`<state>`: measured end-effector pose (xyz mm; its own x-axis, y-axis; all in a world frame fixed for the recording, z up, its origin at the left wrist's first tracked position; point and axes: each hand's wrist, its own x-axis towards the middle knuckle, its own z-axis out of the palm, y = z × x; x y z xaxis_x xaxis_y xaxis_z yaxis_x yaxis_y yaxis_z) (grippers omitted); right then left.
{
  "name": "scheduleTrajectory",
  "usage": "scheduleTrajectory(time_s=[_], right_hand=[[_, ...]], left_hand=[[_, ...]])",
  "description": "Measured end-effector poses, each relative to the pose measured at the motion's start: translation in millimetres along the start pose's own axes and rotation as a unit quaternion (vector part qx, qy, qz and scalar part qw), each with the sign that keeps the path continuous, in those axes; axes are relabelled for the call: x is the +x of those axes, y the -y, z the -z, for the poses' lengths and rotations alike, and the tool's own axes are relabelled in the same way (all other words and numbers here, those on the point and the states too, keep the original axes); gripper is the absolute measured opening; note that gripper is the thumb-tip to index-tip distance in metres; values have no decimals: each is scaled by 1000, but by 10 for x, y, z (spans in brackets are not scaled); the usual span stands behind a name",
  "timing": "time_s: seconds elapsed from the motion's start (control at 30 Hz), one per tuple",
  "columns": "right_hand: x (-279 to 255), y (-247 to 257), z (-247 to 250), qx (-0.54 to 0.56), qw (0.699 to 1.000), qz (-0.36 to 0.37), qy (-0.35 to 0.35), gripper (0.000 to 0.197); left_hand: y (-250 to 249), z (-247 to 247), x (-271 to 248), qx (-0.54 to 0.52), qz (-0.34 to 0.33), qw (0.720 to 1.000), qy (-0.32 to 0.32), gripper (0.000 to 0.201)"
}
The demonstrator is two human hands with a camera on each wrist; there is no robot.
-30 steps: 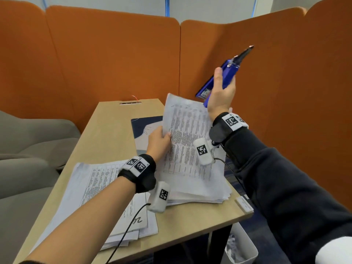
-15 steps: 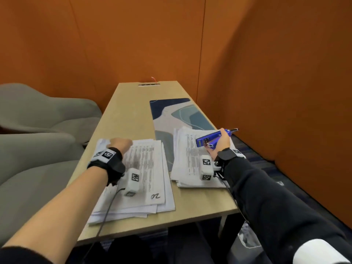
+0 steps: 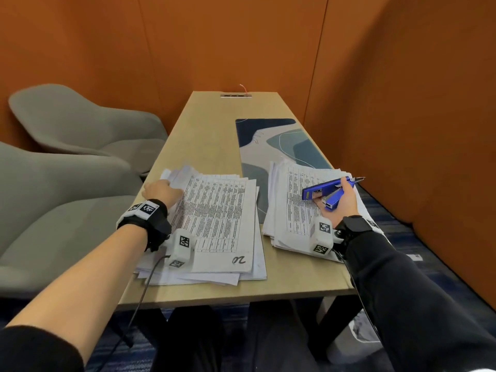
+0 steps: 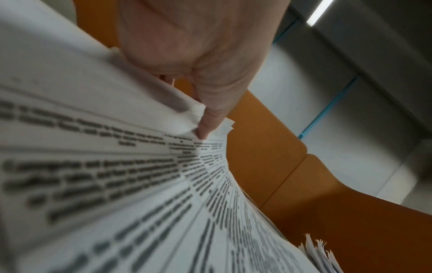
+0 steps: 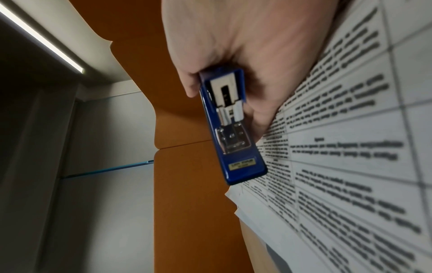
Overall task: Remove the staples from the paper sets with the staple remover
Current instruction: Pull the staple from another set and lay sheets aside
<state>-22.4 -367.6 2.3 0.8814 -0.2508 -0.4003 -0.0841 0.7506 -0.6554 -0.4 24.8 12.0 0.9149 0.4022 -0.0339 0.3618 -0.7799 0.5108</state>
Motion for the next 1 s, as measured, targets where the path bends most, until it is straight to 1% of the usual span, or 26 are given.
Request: scheduleTrajectory(time_s=[0.03, 0.07, 0.1, 0.17, 0.2, 0.23, 0.27, 0.3, 0.37, 0.43, 0.5, 0.53, 0.6, 0.67, 0.7, 0.77, 0.8, 0.87, 0.93, 1.0], right_hand=[[-3, 1, -3, 1, 1000, -1, 0, 52], [-3, 7, -3, 1, 1000, -3, 5, 51], [-15, 14, -6, -2, 1000, -5, 11, 49], [-57, 22, -22, -2, 1000, -15, 21, 43], [-80, 24, -29, 0, 999, -21, 25, 41], [-96, 25, -35, 1, 999, -24, 28, 38], [-112, 27, -46, 4, 999, -26, 30, 35], [-122, 30, -52, 5, 999, -27, 32, 34], [-137, 35, -61, -1, 999, -27, 34, 34], [-131, 30, -52, 3, 999, -28, 34, 32], [-110, 19, -41, 8, 999, -23, 36, 33], [-105, 11, -37, 9, 999, -19, 40, 34], [-109, 2, -43, 8, 999, -7, 44, 35], [-97, 2, -38, 5, 999, 0, 32, 36], [-96, 14, -33, 2, 1000, -3, 23, 38], [-101, 74, -32, -21, 999, -18, 24, 36], [-120, 125, -31, -38, 998, -22, 40, 32], [-229, 270, -67, -62, 996, 2, 67, 23], [-293, 470, -111, -73, 993, 47, 79, 20], [-330, 679, -196, -121, 983, 104, 87, 16]], left_hand=[[-23, 48, -42, -19, -6, 1000, -18, 26], [-45, 93, -63, -53, -20, 998, -36, 23], [-86, 157, -105, -90, -53, 994, -39, 23], [-131, 325, -127, -127, -143, 981, -21, 31], [-108, 392, -87, -136, -177, 975, -15, 38], [-113, 488, -105, -152, -191, 970, -2, 42], [-111, 577, -122, -188, -204, 961, 7, 39], [-147, 698, -222, -224, -223, 949, 3, 33], [-236, 924, -437, -301, -258, 917, -38, 36], [-347, 1128, -669, -371, -298, 877, -65, 33], [-449, 1291, -851, -429, -336, 836, -65, 28], [-505, 1352, -913, -444, -348, 823, -69, 26], [-627, 1426, -997, -452, -360, 812, -76, 20], [-766, 1438, -1073, -460, -353, 811, -72, 12], [-822, 1409, -1089, -465, -346, 812, -71, 13], [-912, 1297, -1112, -483, -310, 817, -57, 14], [-949, 1211, -1119, -490, -287, 822, -42, 14], [-1010, 965, -1142, -493, -254, 832, 6, 18], [-1022, 637, -1186, -495, -212, 840, 64, 25], [-946, 266, -1188, -501, -144, 843, 132, 26]])
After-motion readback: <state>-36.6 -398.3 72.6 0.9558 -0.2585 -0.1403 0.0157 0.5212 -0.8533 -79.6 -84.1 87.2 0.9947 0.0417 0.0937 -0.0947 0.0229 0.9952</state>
